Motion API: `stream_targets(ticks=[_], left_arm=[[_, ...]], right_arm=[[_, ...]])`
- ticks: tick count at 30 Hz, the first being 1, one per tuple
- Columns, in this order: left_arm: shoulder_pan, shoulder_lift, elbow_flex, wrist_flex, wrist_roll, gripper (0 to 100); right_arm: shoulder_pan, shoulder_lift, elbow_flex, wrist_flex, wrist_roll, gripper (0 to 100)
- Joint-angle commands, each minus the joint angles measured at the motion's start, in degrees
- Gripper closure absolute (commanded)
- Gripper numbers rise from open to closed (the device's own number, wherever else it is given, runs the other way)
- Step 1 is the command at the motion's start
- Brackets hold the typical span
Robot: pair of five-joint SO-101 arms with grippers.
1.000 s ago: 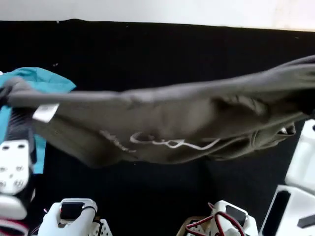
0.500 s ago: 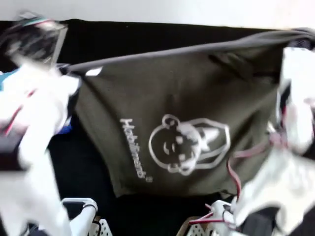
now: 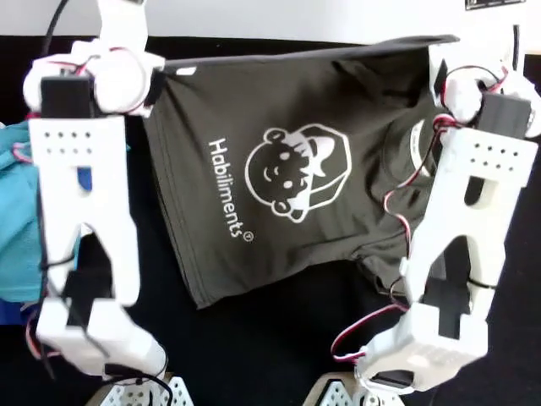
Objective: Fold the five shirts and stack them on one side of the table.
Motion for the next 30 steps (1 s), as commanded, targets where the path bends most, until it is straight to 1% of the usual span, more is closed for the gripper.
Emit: stream_targets(ticks=[1, 4, 9, 13, 17, 20, 26, 30], left_arm=[[2.42, 7.60, -12.09, 5.71, 0.62, 99], [3.38, 14.64, -15.43, 7.74, 0.62, 99], [4.62, 22.73, -16.04, 12.31, 0.62, 99], [5.67, 25.36, -15.96, 17.14, 0.70, 99], [5.41, 25.01, -14.37, 17.93, 0.97, 99], [5.76, 21.05, -7.34, 18.11, 0.97, 99], [10.51, 8.22, 15.87, 17.67, 0.70, 99], [13.32, 1.45, 28.70, 14.07, 0.88, 99]], right_arm=[[-0.31, 2.59, -3.38, 1.01, -0.53, 99.3], [-0.40, 7.08, -3.38, 4.26, -0.53, 99.3], [-0.40, 14.20, -3.56, 11.82, -0.53, 99.3], [-0.13, 16.57, -3.91, 17.89, -0.53, 99.3], [0.66, 16.48, -4.00, 24.57, -0.44, 99.3], [2.42, 16.48, -4.00, 28.35, 0.00, 99.3], [6.37, 16.48, -4.00, 36.53, 9.93, 99.3], [10.68, 16.48, -3.56, 38.02, 15.47, 99.3]])
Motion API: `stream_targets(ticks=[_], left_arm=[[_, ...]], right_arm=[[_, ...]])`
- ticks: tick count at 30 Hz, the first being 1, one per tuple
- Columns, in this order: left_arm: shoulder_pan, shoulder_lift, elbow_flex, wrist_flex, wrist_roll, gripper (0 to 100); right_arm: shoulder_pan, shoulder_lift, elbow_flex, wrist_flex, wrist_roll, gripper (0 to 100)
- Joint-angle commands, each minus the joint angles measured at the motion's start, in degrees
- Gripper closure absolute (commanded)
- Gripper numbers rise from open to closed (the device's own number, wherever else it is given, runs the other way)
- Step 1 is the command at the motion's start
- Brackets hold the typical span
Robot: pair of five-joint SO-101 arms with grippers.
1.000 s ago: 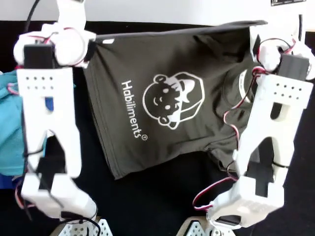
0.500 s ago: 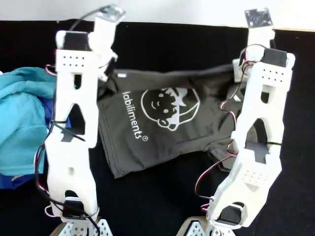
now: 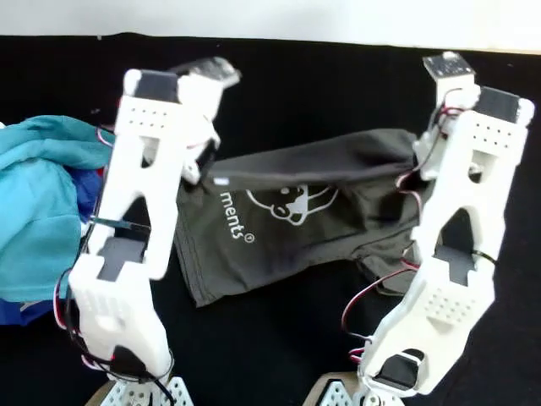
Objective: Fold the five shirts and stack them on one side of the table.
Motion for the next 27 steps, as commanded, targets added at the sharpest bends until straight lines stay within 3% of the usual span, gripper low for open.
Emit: stream_targets(ticks=[1, 8, 13, 18, 27], left_arm=[[3.03, -8.40, 10.59, -3.43, 0.53, 99], [5.67, -14.90, 28.18, -13.01, 0.53, 99], [5.23, -15.34, 32.66, -15.56, 0.35, 99], [5.23, -15.87, 32.13, -14.59, 0.35, 99], [4.26, -22.64, 20.79, -1.49, -5.98, 99]], right_arm=[[4.97, -0.75, -2.07, 1.27, 4.84, 99.3], [8.75, -0.75, 4.97, 1.27, 9.58, 99.3], [8.31, -0.92, 9.19, 1.27, 9.49, 99.3], [8.40, -1.80, 12.26, 1.27, 9.58, 99.3], [4.79, -14.46, 20.09, 1.19, 9.76, 99.3]])
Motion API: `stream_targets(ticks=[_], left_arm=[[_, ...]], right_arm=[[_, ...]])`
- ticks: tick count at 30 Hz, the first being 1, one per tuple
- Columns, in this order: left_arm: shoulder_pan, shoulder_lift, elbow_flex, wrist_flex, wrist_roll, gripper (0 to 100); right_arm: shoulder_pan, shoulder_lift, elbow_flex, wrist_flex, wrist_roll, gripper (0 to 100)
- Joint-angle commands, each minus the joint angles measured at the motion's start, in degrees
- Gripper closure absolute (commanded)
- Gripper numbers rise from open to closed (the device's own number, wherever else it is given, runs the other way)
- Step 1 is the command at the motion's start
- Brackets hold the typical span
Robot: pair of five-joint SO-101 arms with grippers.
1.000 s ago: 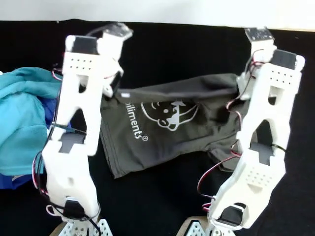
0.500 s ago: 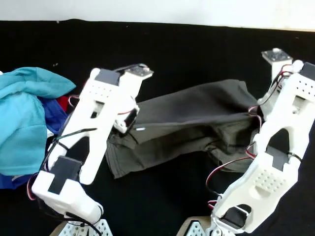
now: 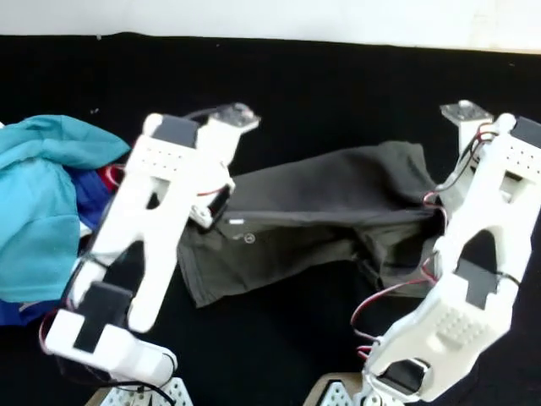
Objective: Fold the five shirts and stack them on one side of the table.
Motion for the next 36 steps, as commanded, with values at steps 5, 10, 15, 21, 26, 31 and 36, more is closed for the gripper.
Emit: stream_targets(ticks=[5, 10, 15, 21, 26, 31, 36], left_arm=[[-0.57, -1.54, 5.14, 3.16, -6.59, 99], [-0.40, -0.48, 13.05, -2.73, -7.74, 99], [0.22, -0.66, 14.90, -4.31, -7.56, 99], [0.40, -0.66, 15.16, -4.31, -7.47, 99], [2.15, -0.66, 14.90, -4.31, -7.47, 99], [7.52, -0.75, 14.73, -4.31, -4.48, 99], [9.10, -0.22, 15.16, -4.31, -2.73, 99]], right_arm=[[-2.95, -6.73, 7.08, -1.01, 0.62, 99.3], [-1.27, -6.73, 11.74, -6.29, 0.62, 99.3], [-1.36, -6.73, 13.23, -6.73, 0.62, 99.3], [-1.01, -6.99, 11.91, -6.46, 4.66, 99.3], [0.13, -6.64, 8.75, -6.81, 5.27, 99.3], [0.04, -6.64, 7.34, -6.81, 5.36, 99.3], [-0.04, -6.64, 7.08, -6.81, 5.36, 99.3]])
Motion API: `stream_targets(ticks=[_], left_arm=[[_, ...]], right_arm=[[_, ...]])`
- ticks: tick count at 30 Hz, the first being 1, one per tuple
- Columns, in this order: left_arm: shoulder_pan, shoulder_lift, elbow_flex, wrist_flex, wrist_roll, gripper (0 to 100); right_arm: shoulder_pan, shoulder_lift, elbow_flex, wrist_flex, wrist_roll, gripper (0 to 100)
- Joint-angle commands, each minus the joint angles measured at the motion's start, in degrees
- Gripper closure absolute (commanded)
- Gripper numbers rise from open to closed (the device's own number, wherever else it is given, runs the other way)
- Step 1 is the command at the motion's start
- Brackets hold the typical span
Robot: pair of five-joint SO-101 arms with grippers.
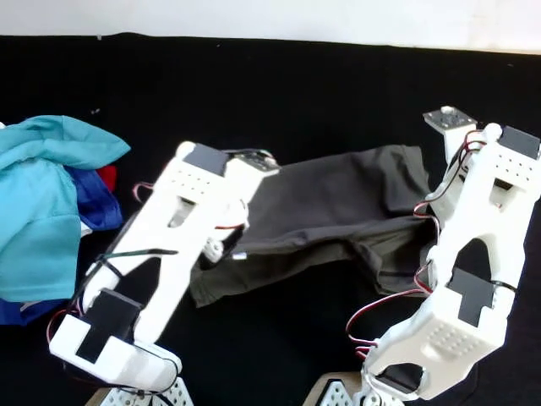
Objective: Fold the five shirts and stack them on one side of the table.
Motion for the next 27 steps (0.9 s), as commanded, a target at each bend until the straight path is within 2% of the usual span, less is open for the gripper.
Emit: stream_targets(ticks=[1, 7, 12, 15, 22, 27], left_arm=[[0.48, -0.04, 0.04, -0.53, 0.79, 99], [-0.22, -0.48, -0.04, 1.32, 0.70, 98], [-1.63, -0.57, -0.57, 5.54, 0.62, 85], [-5.14, -0.57, -2.68, 6.07, -1.23, 80], [-15.52, -0.66, -18.33, 9.41, -4.13, 80], [-17.71, 0.04, -25.27, 9.23, -3.87, 80]], right_arm=[[0.92, -2.95, -2.86, -0.40, 0.70, 99.3], [1.19, -2.86, -2.68, 0.13, 0.70, 97.0], [1.10, -3.30, -3.12, 1.98, 0.70, 81.4], [0.75, -3.38, -3.47, 3.03, 0.70, 82.2], [1.10, -3.30, -12.00, 6.99, 0.35, 82.2], [0.92, -3.30, -17.45, 6.99, 0.09, 82.2]])
